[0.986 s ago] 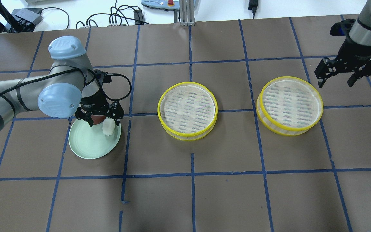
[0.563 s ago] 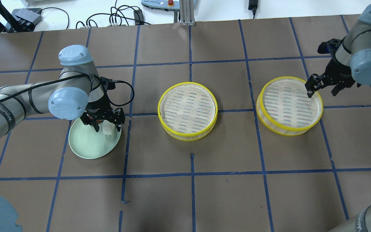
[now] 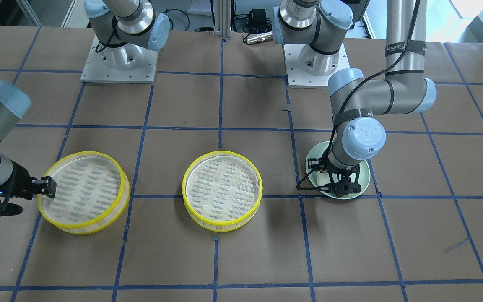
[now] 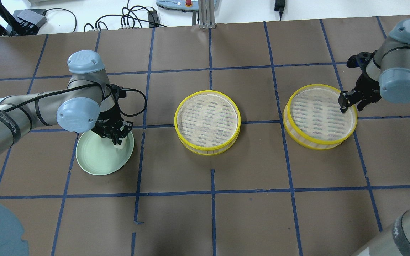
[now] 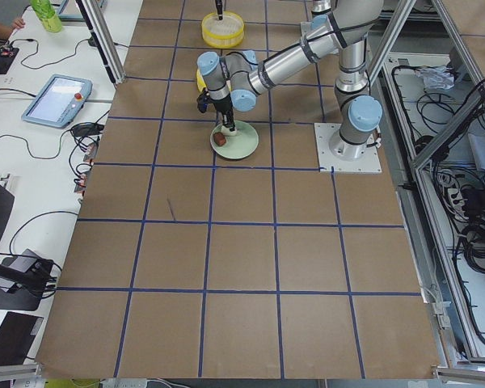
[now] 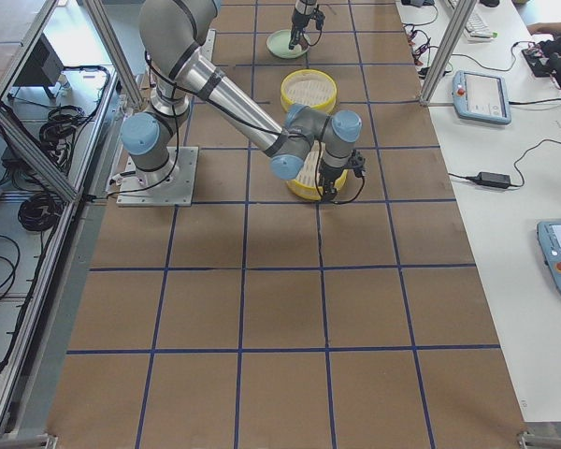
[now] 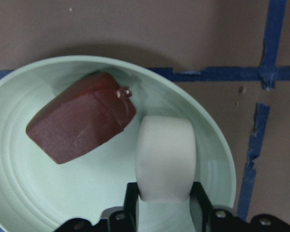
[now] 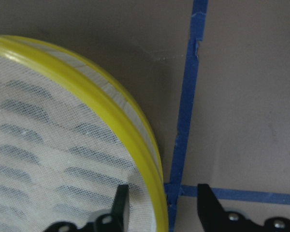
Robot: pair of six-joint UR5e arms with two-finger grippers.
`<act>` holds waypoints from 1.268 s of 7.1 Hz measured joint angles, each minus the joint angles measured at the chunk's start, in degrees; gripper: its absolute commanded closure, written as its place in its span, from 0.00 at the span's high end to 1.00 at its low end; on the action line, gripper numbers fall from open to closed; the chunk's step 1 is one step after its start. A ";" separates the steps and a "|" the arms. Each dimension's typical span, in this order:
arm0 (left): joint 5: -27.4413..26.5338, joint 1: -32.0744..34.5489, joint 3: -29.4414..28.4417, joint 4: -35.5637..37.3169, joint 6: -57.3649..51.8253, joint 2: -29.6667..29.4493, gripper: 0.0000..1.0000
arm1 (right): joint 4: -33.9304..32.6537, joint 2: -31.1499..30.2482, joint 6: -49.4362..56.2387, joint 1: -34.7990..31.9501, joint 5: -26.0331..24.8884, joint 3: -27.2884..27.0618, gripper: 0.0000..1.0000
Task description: Stack buns with steamer
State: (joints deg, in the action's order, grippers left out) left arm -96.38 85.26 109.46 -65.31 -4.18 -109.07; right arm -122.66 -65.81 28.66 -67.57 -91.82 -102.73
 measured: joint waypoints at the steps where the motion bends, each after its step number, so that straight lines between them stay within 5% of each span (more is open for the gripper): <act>1: -0.07 0.34 -0.18 0.41 1.14 0.82 0.01 | 0.02 0.00 0.05 0.04 0.00 0.01 0.12; 6: 3.56 11.07 -5.42 0.40 9.67 8.62 0.02 | 1.65 -1.03 -0.33 0.10 -0.17 1.01 0.12; 8: 7.43 16.32 -7.09 1.35 13.59 7.85 0.05 | 10.51 -5.52 -0.54 0.14 -0.20 4.64 0.12; 9: 8.54 18.59 -7.31 2.91 15.21 6.20 0.65 | 13.96 -6.88 -0.61 0.14 -0.11 6.03 0.12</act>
State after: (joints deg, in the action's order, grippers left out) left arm -87.84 103.85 102.15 -62.40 11.02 -102.87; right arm -108.70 -72.69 28.04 -67.43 -91.94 -96.70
